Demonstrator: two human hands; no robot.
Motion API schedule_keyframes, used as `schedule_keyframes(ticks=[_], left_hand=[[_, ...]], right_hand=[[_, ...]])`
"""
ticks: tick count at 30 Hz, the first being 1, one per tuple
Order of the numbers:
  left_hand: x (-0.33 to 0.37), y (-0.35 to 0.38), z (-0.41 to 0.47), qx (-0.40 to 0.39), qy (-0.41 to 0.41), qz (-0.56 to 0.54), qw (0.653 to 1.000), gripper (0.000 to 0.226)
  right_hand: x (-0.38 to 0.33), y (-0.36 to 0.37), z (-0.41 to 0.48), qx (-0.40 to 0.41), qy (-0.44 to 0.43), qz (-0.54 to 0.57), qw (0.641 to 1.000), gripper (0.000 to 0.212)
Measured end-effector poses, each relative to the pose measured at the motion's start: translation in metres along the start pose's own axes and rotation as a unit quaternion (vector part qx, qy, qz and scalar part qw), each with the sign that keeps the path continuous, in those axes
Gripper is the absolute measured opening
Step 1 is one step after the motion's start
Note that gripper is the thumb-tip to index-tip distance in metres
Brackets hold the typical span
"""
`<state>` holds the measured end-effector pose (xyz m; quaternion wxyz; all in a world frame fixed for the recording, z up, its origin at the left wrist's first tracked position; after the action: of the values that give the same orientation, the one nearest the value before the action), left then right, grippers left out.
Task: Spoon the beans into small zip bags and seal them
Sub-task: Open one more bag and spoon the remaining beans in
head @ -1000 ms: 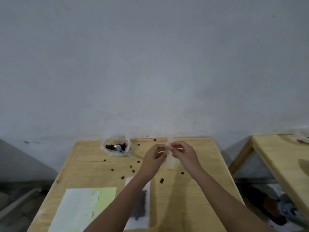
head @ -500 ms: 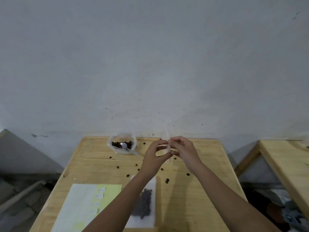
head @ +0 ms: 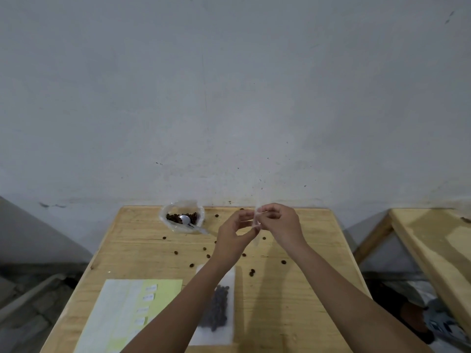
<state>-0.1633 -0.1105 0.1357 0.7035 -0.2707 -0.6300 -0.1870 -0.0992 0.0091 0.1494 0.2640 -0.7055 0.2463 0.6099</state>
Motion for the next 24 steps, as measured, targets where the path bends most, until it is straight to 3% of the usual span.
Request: schedule_keyframes(ticks=[11, 18, 24], left_hand=[[-0.002, -0.001, -0.001, 0.078, 0.018, 0.046, 0.996, 0.024], [0.008, -0.002, -0.003, 0.096, 0.025, 0.111, 0.989, 0.017], [0.017, -0.005, -0.010, 0.128, 0.063, 0.165, 0.976, 0.018]], right_hand=[[-0.004, 0.001, 0.004, 0.051, -0.027, -0.096, 0.994, 0.008], [0.001, 0.006, 0.001, 0.004, 0.012, -0.051, 0.999, 0.003], [-0.003, 0.006, -0.001, 0.010, 0.008, -0.104, 0.995, 0.006]])
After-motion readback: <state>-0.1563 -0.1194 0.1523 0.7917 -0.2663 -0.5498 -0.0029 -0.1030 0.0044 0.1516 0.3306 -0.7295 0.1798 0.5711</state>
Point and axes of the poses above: each hand's wrist, its own z-axis towards the middle knuckle, its own y-axis out of the palm, x = y × z, the point moved 8 cm from there along z, towards the middle knuckle, and after that the axes turned 5 degrees about z, right-handed, at the moved point
